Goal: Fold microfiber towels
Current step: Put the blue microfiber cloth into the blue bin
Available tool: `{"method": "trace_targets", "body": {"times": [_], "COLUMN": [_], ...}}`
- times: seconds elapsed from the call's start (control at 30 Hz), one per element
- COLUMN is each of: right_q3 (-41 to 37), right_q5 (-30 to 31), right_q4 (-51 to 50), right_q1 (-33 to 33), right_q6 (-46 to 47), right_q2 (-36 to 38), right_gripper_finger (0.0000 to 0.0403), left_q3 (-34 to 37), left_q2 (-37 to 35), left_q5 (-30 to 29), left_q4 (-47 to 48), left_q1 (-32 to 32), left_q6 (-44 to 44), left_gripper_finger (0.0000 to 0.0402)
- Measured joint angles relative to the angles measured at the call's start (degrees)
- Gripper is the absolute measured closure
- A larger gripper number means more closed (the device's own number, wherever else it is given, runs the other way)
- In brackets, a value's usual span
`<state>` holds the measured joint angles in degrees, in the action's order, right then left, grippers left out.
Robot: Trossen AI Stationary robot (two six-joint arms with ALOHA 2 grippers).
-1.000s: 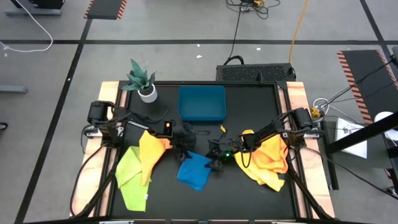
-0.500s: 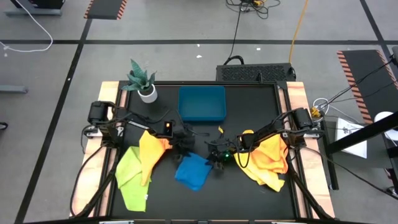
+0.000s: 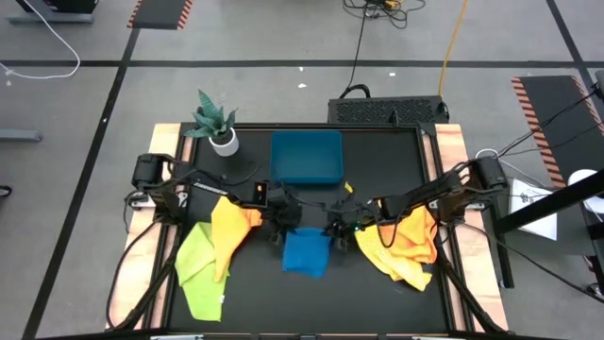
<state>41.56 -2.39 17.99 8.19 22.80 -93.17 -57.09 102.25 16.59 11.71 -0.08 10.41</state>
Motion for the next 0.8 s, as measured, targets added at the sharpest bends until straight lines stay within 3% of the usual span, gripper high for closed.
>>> {"method": "trace_targets", "body": {"times": [0.33, 0.53, 0.8], "right_q3": [0.1, 0.2, 0.2], "right_q5": [3.9, 3.9, 3.6], "right_q4": [-0.5, 0.7, 1.3], "right_q1": [-7.9, -15.7, -25.7], "right_q6": [-6.8, -8.7, -9.4], "right_q2": [8.2, 11.7, 12.1], "right_gripper_finger": [0.0402, 0.0402, 0.0402], "left_q3": [-5.6, -5.6, -5.7], "left_q2": [-10.7, -16.9, -14.7], "left_q5": [-16.1, -18.2, -18.2], "left_q4": [6.6, 6.3, 4.1], "left_q1": [1.6, 6.9, 17.0], "left_q6": [4.0, 4.6, 6.7], "left_gripper_finger": [0.0396, 0.0397, 0.0396]}}
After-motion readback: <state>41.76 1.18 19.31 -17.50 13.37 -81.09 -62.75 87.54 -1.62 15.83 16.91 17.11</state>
